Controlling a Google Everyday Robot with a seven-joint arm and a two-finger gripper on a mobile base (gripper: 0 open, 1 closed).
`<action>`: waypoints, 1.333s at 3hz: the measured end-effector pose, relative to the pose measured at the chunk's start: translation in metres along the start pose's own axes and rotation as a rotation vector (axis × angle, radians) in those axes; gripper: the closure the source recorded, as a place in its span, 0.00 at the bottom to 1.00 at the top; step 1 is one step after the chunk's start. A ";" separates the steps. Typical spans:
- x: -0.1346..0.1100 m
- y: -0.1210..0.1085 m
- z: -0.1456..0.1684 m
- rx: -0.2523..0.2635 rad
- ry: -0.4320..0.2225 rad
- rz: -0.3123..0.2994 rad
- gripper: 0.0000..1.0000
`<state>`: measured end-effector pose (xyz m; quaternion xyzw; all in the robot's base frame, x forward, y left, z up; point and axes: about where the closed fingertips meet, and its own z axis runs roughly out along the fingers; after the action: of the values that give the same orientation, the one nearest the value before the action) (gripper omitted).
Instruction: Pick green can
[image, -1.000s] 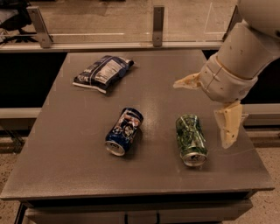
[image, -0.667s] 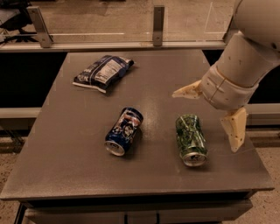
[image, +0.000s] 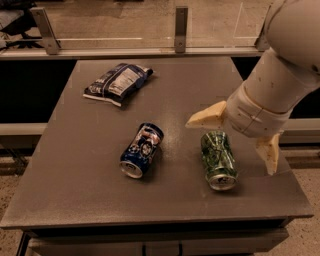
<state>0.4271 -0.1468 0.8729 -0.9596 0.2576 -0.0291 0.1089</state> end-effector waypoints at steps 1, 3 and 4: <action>-0.011 -0.010 0.013 -0.005 -0.005 -0.152 0.00; -0.017 -0.015 0.039 -0.033 -0.041 -0.258 0.42; -0.023 -0.017 0.030 0.015 -0.084 -0.272 0.64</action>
Offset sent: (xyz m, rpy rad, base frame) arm -0.0045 0.0392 -0.0445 -0.0600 -0.0061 0.3252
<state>0.4190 -0.1152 0.8473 -0.9852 0.1202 -0.0055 0.1219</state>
